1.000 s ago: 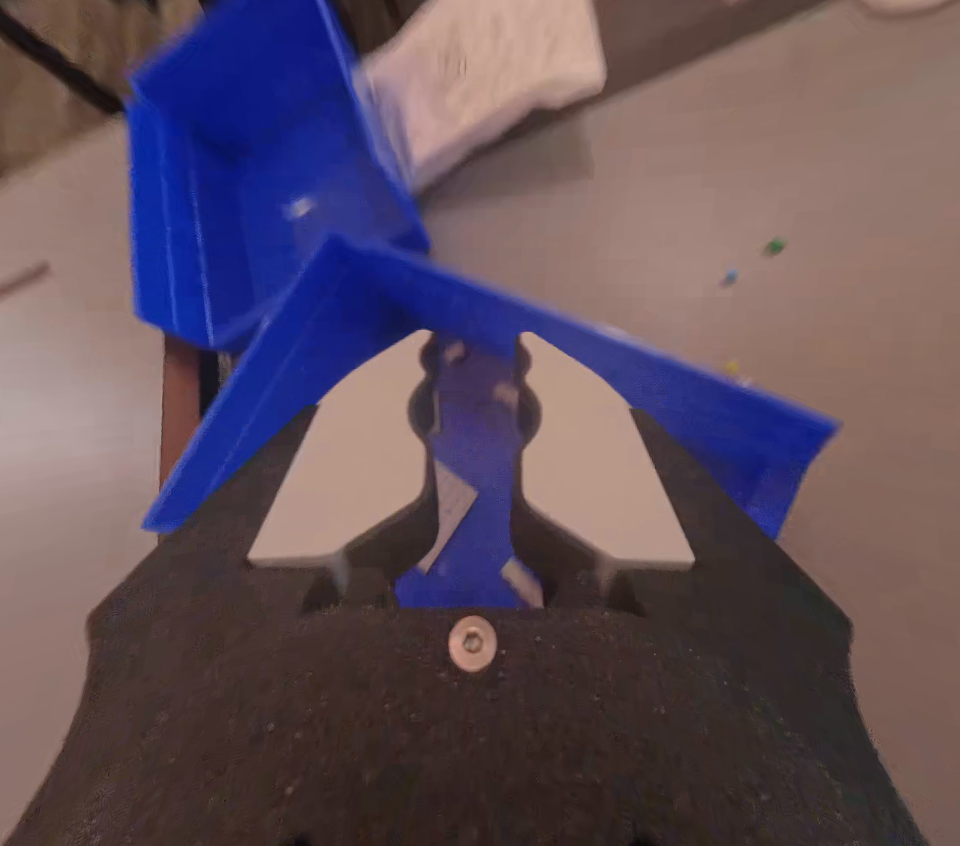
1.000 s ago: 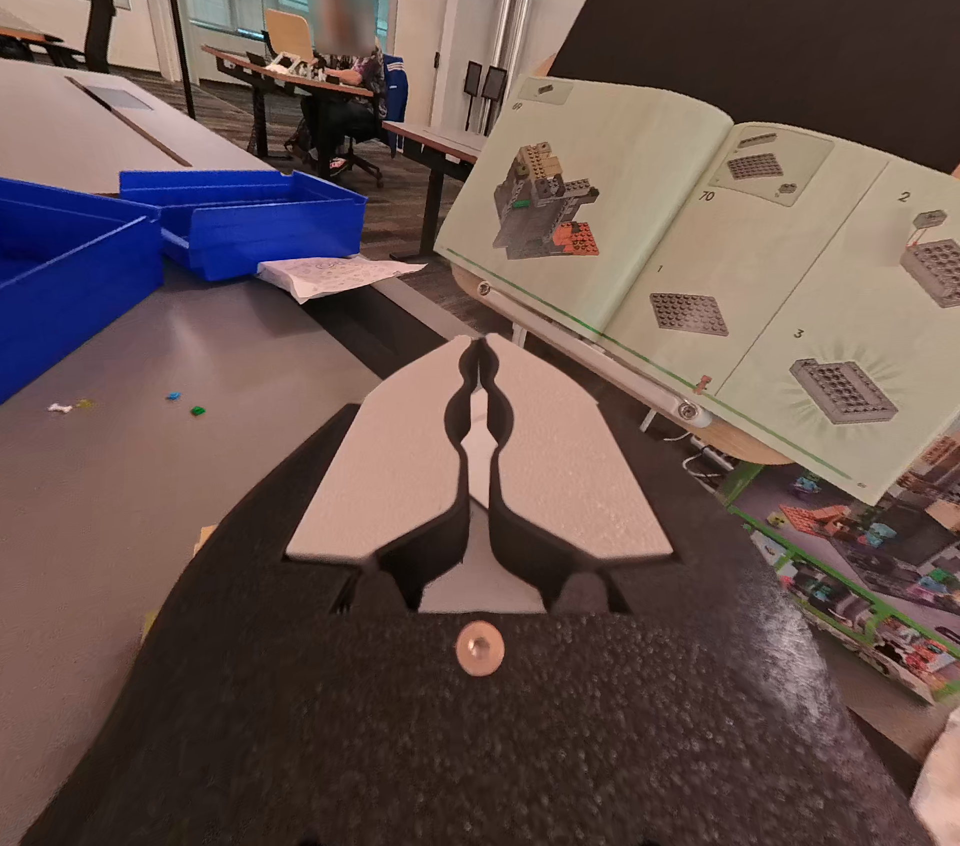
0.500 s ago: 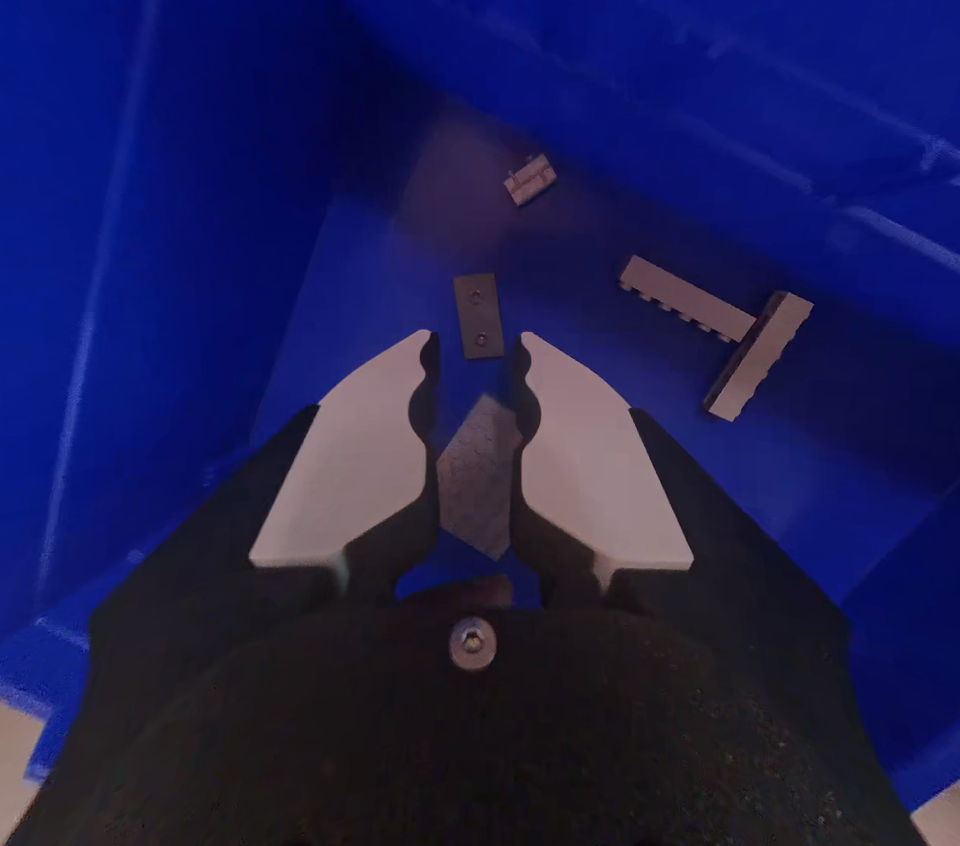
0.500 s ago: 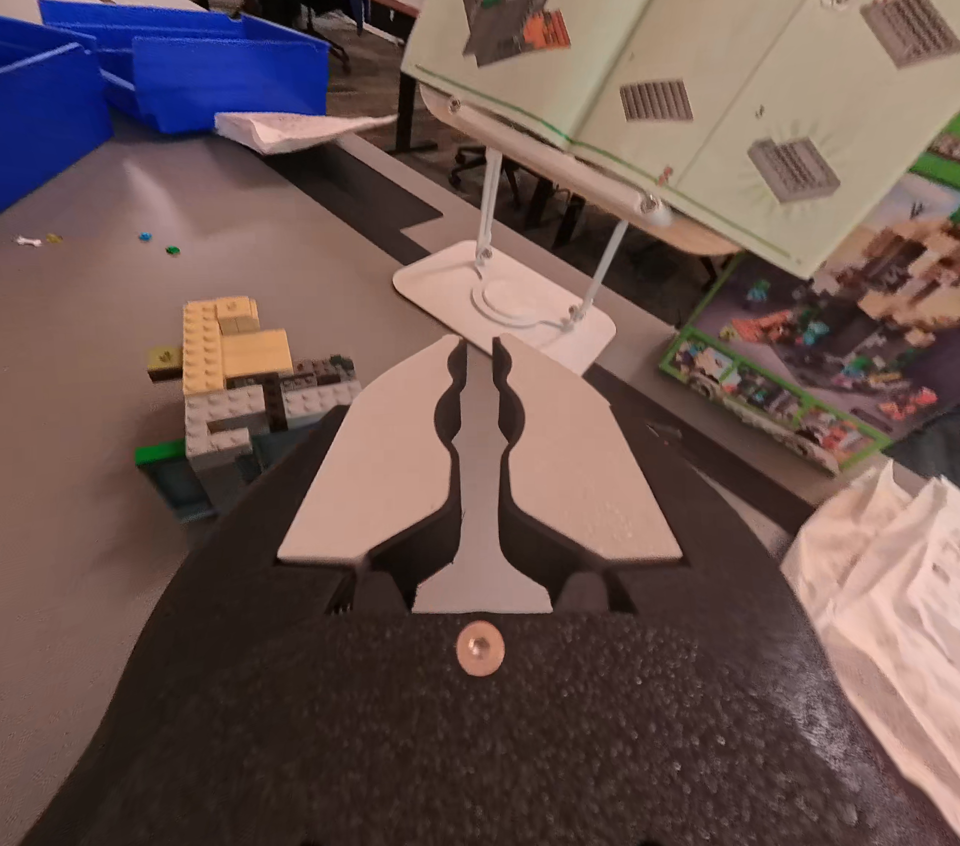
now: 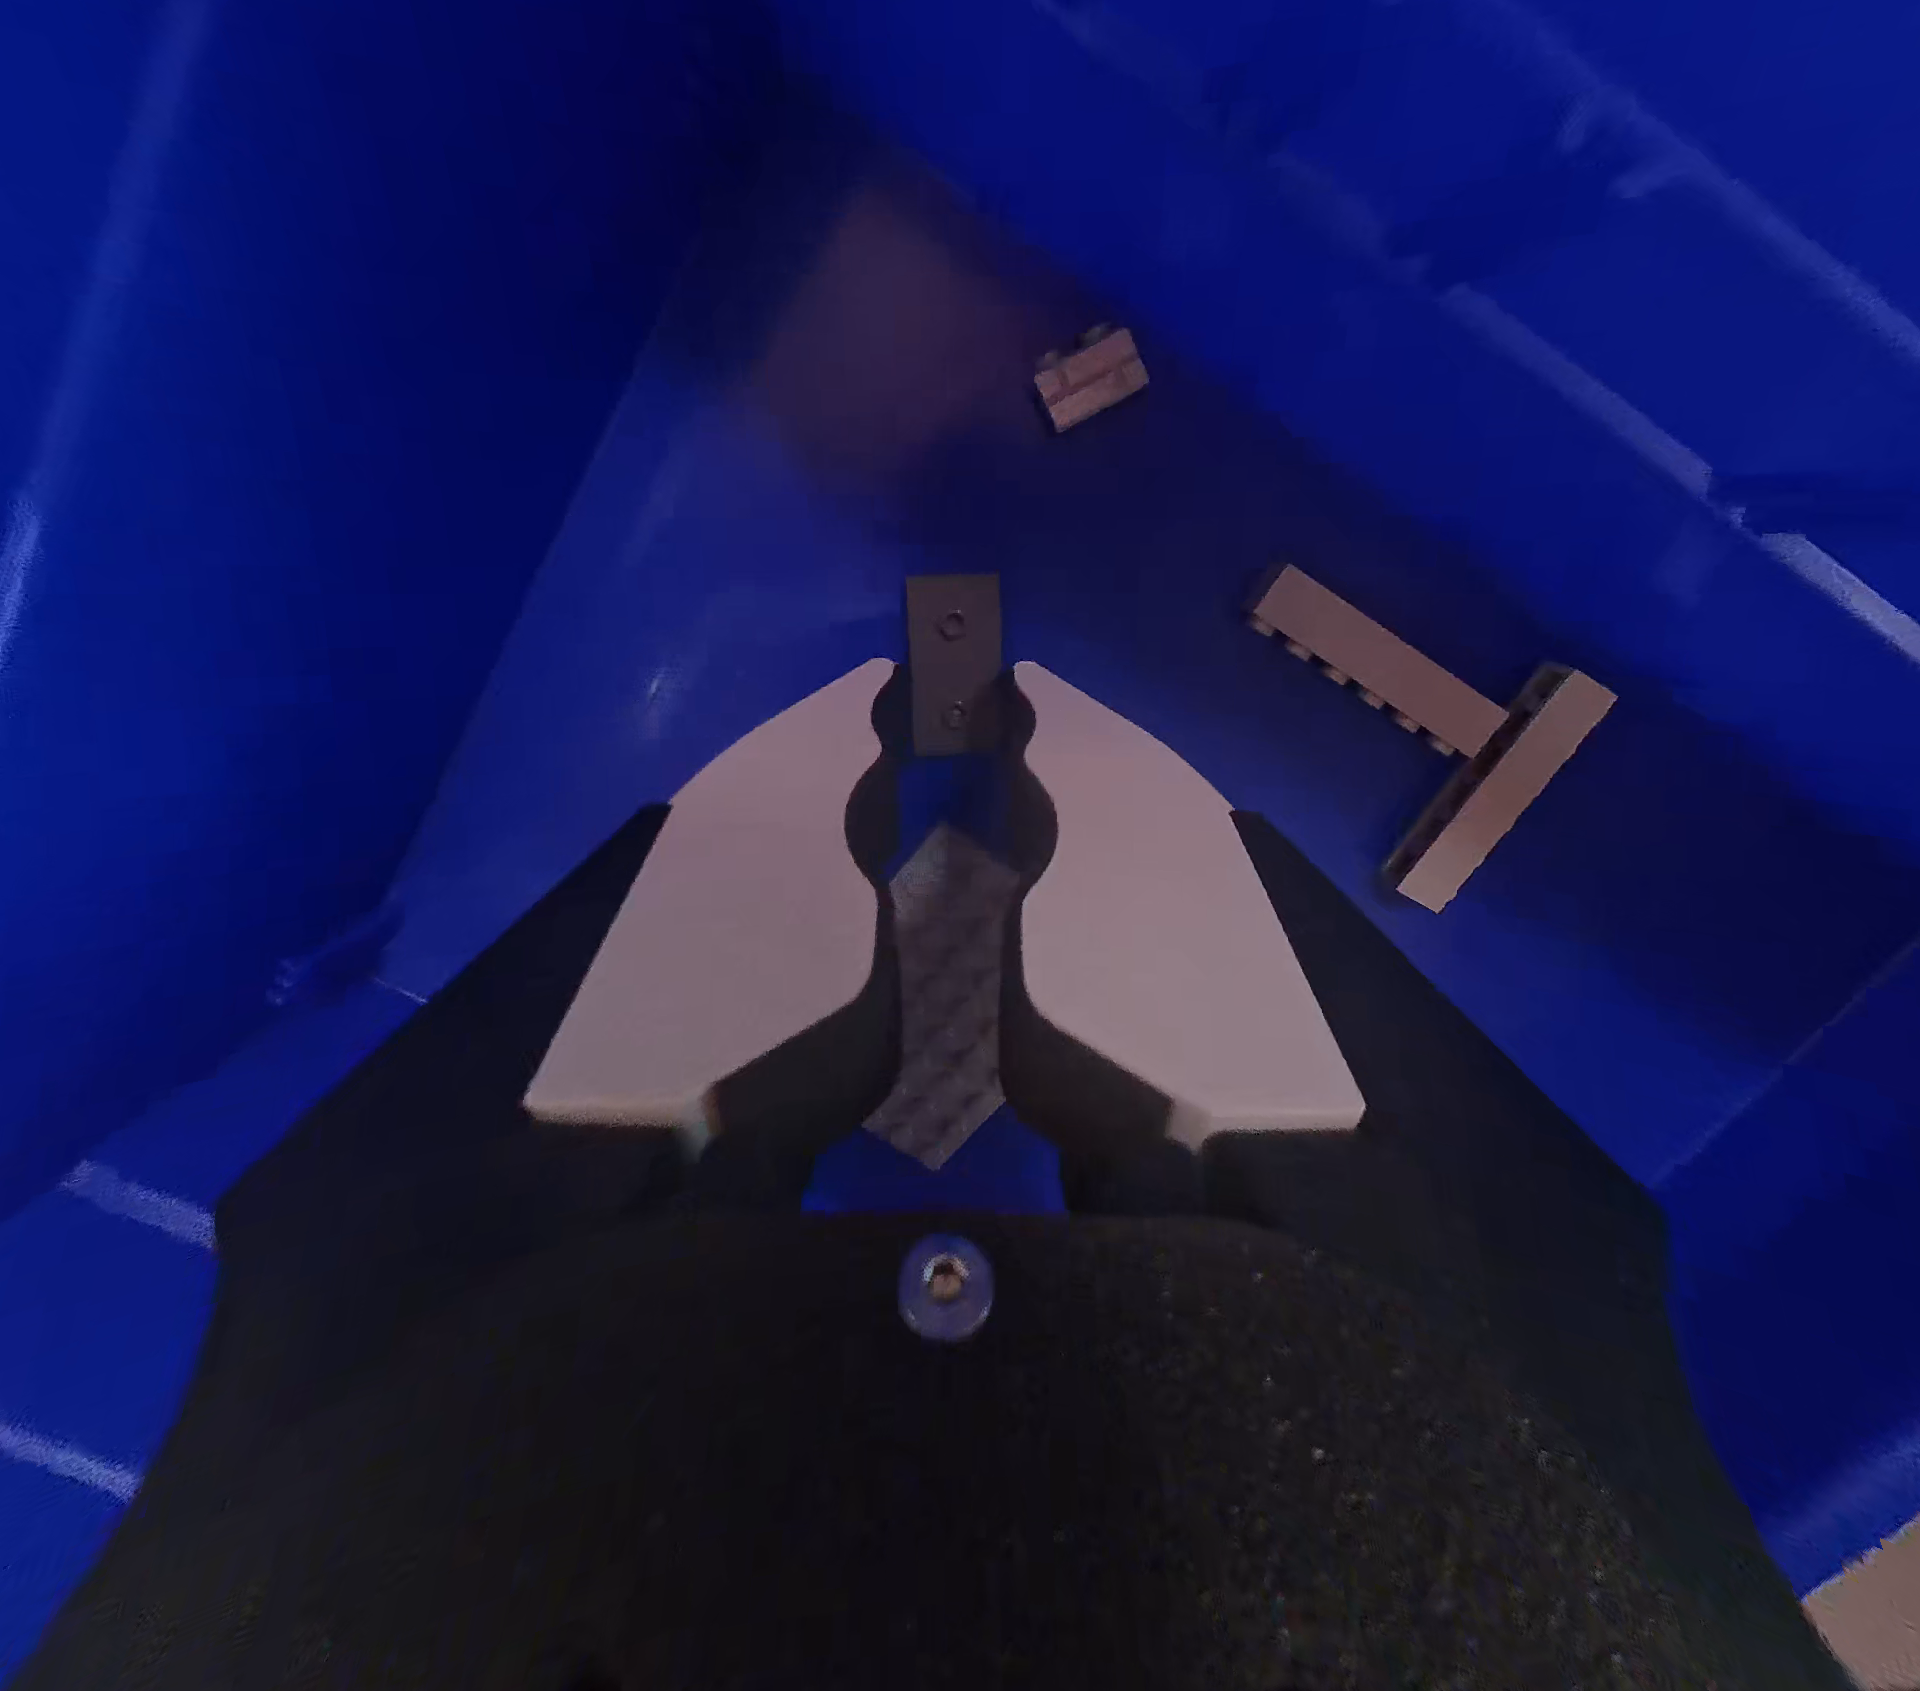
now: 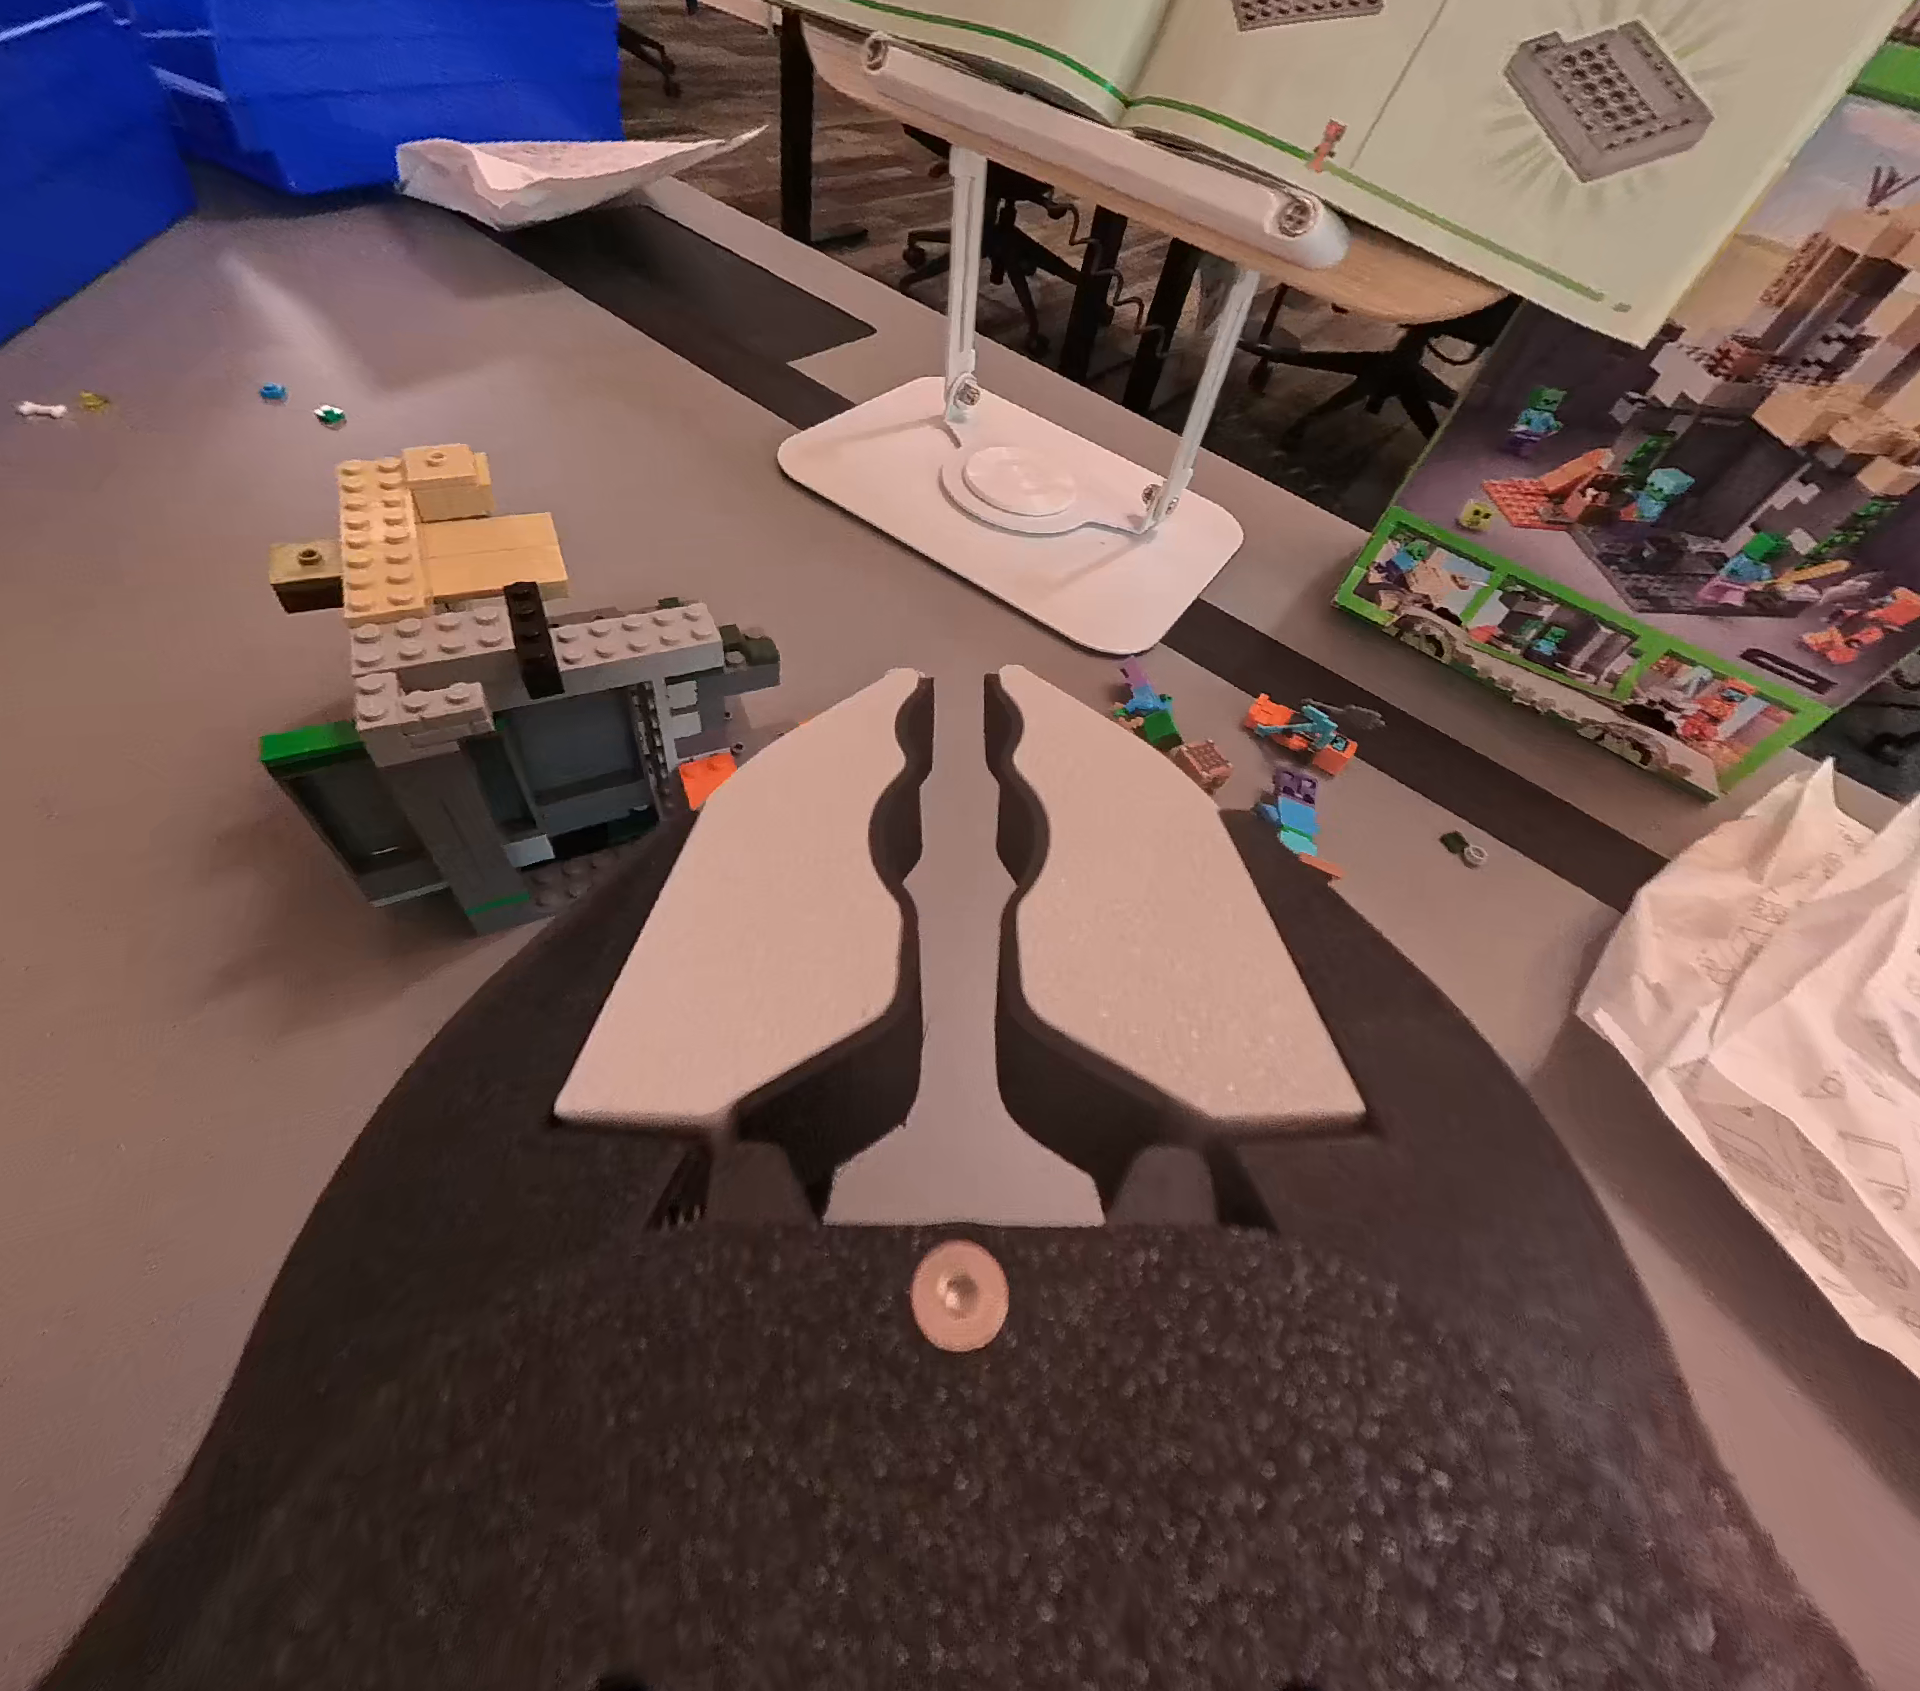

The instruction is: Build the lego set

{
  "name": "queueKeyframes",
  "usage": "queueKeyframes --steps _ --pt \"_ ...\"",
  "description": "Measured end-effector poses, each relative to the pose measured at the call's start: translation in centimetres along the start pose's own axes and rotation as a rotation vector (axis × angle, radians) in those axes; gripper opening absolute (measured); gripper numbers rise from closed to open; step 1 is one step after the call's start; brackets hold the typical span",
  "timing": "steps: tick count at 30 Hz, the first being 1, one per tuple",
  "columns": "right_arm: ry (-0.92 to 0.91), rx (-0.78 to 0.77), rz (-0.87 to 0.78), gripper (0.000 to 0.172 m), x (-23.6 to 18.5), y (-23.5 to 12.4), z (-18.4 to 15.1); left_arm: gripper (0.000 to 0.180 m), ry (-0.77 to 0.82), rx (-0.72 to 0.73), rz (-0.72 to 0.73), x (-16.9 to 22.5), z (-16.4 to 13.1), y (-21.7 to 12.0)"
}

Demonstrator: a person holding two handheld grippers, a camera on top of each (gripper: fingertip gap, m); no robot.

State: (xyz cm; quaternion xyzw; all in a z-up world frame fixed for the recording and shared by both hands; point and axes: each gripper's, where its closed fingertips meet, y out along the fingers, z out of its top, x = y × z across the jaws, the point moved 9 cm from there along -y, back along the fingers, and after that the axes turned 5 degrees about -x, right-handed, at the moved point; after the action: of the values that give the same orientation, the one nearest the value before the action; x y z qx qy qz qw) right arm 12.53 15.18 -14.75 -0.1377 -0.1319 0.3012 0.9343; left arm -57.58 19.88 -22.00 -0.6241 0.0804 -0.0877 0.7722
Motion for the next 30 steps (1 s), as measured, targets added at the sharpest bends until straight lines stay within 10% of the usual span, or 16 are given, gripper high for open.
queueKeyframes --steps 16,30 --pt "-0.170 0.032 0.161 0.010 -4.7 0.5 3.1 0.016 0.515 0.448 0.245 17.9 0.9 -12.0" --pt "-0.576 0.001 0.469 0.030 -12.8 1.6 5.3 0.015 1.012 0.531 -0.058 38.3 2.1 -9.0"
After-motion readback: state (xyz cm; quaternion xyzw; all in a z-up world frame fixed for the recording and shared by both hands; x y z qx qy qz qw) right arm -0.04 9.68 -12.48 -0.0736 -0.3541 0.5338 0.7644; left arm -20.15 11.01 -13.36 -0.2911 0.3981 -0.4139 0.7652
